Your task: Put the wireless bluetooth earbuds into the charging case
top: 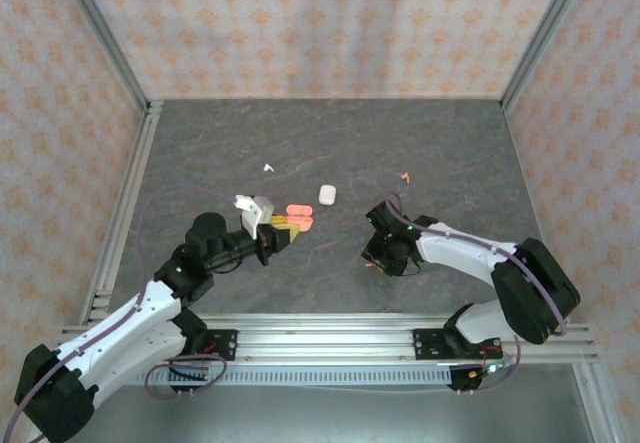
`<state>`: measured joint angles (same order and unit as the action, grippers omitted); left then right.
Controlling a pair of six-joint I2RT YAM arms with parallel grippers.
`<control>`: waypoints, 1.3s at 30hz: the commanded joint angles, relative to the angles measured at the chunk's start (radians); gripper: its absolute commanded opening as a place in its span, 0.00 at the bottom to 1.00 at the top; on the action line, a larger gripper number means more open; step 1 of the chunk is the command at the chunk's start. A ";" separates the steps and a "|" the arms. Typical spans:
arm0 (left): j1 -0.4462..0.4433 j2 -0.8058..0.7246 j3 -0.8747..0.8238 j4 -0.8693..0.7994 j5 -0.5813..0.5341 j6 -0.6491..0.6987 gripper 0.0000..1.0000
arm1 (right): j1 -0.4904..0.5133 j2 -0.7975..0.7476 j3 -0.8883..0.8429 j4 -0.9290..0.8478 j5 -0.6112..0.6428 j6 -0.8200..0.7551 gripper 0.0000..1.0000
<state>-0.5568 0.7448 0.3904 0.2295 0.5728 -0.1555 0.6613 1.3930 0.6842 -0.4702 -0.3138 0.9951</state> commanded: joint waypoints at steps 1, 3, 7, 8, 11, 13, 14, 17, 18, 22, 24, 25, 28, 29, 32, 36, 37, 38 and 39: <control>-0.005 -0.052 -0.070 0.197 0.054 0.000 0.00 | 0.007 0.016 -0.021 0.017 0.015 0.011 0.37; -0.003 -0.095 -0.100 0.222 0.032 0.010 0.00 | 0.008 0.021 -0.026 0.021 0.018 0.011 0.35; -0.003 -0.179 -0.104 0.133 -0.041 0.048 0.00 | 0.008 0.027 -0.029 0.021 0.026 0.010 0.32; -0.004 -0.197 -0.110 0.119 -0.057 0.049 0.00 | 0.007 0.029 -0.028 0.022 0.030 0.008 0.31; -0.003 -0.240 -0.135 0.109 -0.083 0.033 0.00 | 0.008 0.034 -0.020 0.013 0.034 -0.005 0.29; -0.004 -0.253 -0.148 0.105 -0.086 0.022 0.00 | 0.008 0.039 -0.011 0.004 0.038 -0.023 0.28; -0.005 -0.258 -0.151 0.102 -0.083 0.020 0.00 | 0.008 0.041 -0.008 0.005 0.037 -0.035 0.27; -0.003 -0.259 -0.153 0.099 -0.068 0.018 0.00 | 0.007 0.041 0.008 0.003 0.036 -0.084 0.23; -0.003 -0.256 -0.150 0.100 -0.061 0.020 0.00 | 0.008 0.041 0.016 0.001 0.035 -0.108 0.22; -0.004 -0.229 -0.133 0.096 -0.040 0.031 0.00 | 0.007 0.049 0.060 -0.019 0.014 -0.253 0.22; -0.004 -0.207 -0.119 0.091 -0.024 0.037 0.00 | 0.007 0.062 0.097 -0.057 0.002 -0.355 0.21; -0.003 -0.197 -0.113 0.090 -0.014 0.039 0.00 | 0.008 0.070 0.115 -0.076 0.001 -0.395 0.20; -0.003 -0.167 -0.095 0.081 0.011 0.043 0.00 | 0.007 0.104 0.167 -0.145 -0.007 -0.528 0.19; -0.004 -0.160 -0.089 0.079 0.018 0.045 0.00 | 0.006 0.121 0.187 -0.176 -0.006 -0.568 0.19; -0.004 -0.144 -0.082 0.075 0.030 0.044 0.00 | 0.006 0.174 0.238 -0.251 0.003 -0.659 0.18; -0.003 -0.146 -0.078 0.064 0.032 0.049 0.00 | 0.006 0.248 0.288 -0.305 -0.029 -0.759 0.18; -0.003 -0.149 -0.076 0.058 0.032 0.049 0.00 | 0.006 0.267 0.299 -0.318 -0.031 -0.780 0.18; -0.004 -0.152 -0.074 0.048 0.033 0.053 0.00 | 0.006 0.283 0.311 -0.330 -0.027 -0.796 0.18; -0.004 -0.155 -0.072 0.041 0.032 0.055 0.00 | 0.007 0.294 0.320 -0.340 -0.019 -0.807 0.18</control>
<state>-0.5568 0.6041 0.2836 0.2852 0.5797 -0.1284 0.6613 1.6550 0.9668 -0.7132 -0.3397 0.2955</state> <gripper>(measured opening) 0.167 0.184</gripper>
